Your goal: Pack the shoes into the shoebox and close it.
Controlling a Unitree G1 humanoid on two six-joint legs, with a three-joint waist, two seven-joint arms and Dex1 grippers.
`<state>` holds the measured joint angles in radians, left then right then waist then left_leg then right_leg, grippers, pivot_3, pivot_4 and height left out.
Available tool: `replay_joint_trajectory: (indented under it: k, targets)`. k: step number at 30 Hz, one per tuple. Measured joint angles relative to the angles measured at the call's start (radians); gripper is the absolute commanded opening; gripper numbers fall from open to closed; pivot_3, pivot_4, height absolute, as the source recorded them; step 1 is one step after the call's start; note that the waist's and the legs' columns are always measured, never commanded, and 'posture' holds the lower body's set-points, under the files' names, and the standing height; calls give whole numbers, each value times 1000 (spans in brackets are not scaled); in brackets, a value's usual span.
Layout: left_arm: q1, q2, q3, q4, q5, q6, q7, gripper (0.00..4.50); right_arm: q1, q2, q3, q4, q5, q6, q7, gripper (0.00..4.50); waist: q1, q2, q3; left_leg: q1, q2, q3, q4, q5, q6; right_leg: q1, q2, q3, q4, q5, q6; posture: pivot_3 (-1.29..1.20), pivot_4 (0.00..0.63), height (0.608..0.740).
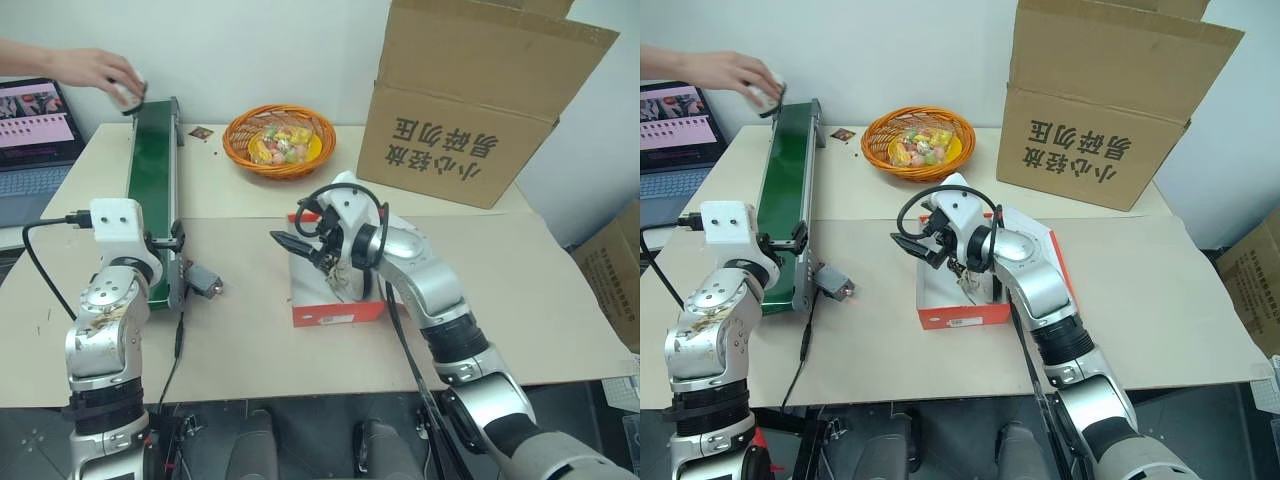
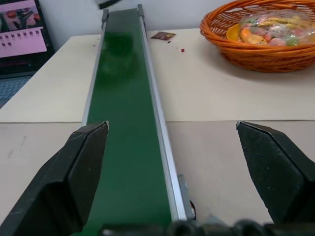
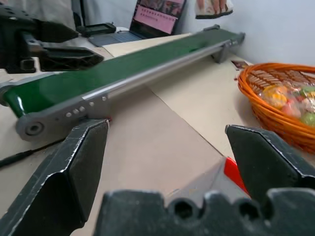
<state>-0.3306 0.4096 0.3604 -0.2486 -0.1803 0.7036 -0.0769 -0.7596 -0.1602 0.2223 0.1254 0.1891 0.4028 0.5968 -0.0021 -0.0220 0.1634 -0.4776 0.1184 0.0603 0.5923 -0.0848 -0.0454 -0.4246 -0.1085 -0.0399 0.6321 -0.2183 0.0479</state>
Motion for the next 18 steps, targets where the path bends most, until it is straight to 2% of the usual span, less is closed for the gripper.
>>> replay_joint_trajectory:
  k: [7, 18]
  targets:
    - [22, 9, 18, 59, 18, -29, 9, 4455, -10, 36, -34, 75, -9, -30, -21, 4500, -1, 0, 0, 0, 0, 0, -1, 0, 0, 0, 0, 0, 0, 0, 0, 0, 150, 728]
    - [25, 9, 21, 72, 19, -29, 12, 4455, -1, 56, -34, 41, -10, 16, -36, 4500, -1, 0, 0, 0, 0, 0, -1, 0, 0, 0, 0, 0, 0, 0, 0, 0, 150, 728]
